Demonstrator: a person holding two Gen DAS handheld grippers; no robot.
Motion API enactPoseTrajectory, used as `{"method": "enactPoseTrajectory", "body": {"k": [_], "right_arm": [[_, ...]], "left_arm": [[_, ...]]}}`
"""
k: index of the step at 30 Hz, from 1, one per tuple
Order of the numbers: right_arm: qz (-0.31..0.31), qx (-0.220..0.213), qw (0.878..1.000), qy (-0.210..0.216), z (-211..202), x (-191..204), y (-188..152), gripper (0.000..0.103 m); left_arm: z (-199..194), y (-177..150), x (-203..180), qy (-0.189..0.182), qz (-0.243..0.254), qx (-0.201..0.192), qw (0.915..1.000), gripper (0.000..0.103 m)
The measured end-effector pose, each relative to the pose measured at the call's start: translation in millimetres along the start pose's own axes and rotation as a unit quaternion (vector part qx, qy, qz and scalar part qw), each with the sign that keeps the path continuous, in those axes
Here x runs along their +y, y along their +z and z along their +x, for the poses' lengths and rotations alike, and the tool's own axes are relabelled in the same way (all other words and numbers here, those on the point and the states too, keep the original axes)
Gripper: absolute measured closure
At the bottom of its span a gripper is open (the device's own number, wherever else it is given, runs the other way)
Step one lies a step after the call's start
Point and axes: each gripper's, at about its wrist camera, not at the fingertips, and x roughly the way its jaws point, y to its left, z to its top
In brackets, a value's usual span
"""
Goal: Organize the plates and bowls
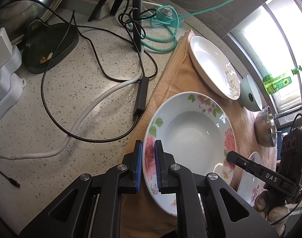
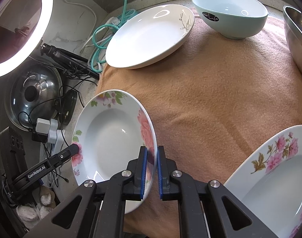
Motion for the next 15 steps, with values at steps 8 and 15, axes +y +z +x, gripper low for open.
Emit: {"method": "enactPoseTrajectory", "body": {"k": [8, 15], "right_arm": [[-0.011, -0.009, 1.000, -0.006, -3, 2, -1, 0.094], [-0.017, -0.020, 1.000, -0.008, -12, 1, -2, 0.094]], "left_arm": [[-1, 1, -2, -0.005, 0.005, -0.003, 1.0000, 0.093], [-3, 3, -4, -0.019, 0.001, 0.000, 0.9998, 0.093]]}}
